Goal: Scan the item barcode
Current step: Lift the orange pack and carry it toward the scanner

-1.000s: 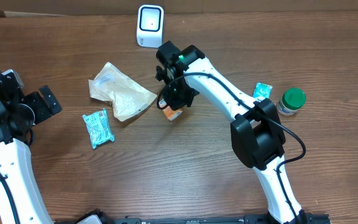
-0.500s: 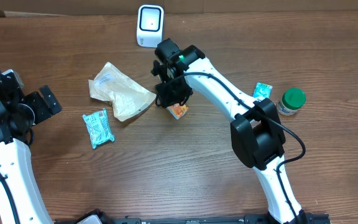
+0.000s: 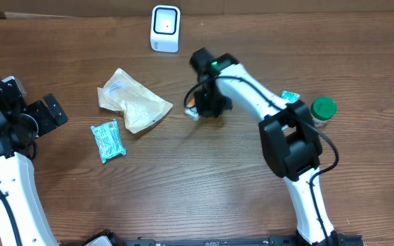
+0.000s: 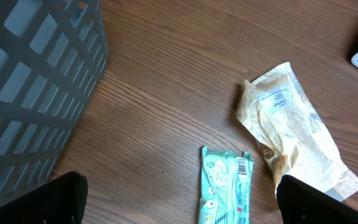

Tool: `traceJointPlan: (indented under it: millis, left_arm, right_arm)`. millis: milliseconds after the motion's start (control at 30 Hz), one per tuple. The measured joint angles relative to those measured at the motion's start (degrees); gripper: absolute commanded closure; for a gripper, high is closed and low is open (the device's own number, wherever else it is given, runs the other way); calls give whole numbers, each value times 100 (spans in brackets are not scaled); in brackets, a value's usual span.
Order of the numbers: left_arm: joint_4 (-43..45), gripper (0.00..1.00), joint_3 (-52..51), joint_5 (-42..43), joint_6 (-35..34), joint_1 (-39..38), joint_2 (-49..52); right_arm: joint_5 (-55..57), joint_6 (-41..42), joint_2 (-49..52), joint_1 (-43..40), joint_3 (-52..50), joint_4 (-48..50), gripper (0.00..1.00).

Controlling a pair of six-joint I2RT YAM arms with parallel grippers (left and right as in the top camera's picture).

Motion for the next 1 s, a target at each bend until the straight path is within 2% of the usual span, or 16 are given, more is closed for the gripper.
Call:
traceJointPlan:
  millis: [100,267,433,500,633,800,1000]
  left_arm:
    - [2,0,0,0,0,0,0]
    - [0,0,0,0,0,0,0]
    - [2,1,0,0,0,0,0]
    - [2,0,0,0,0,0,0]
    - [0,0,0,0,0,0,0]
    - [0,0,0,0,0,0,0]
    - [0,1,0,0,0,0,0]
  right_arm:
    - [120,20,0,-348,-24,922,92]
    - [153,20,0,-476,-24,1069,84]
    - [-535,31,0,-566,48,549,54]
    - [-931,-17,-2,-675,181,385,51]
    - [-1591,17,-39,-881,315,177,51]
    - [-1843,20,-39,-835,315,186,51]
    - [-1915,42,-42,-551,-155,787,58]
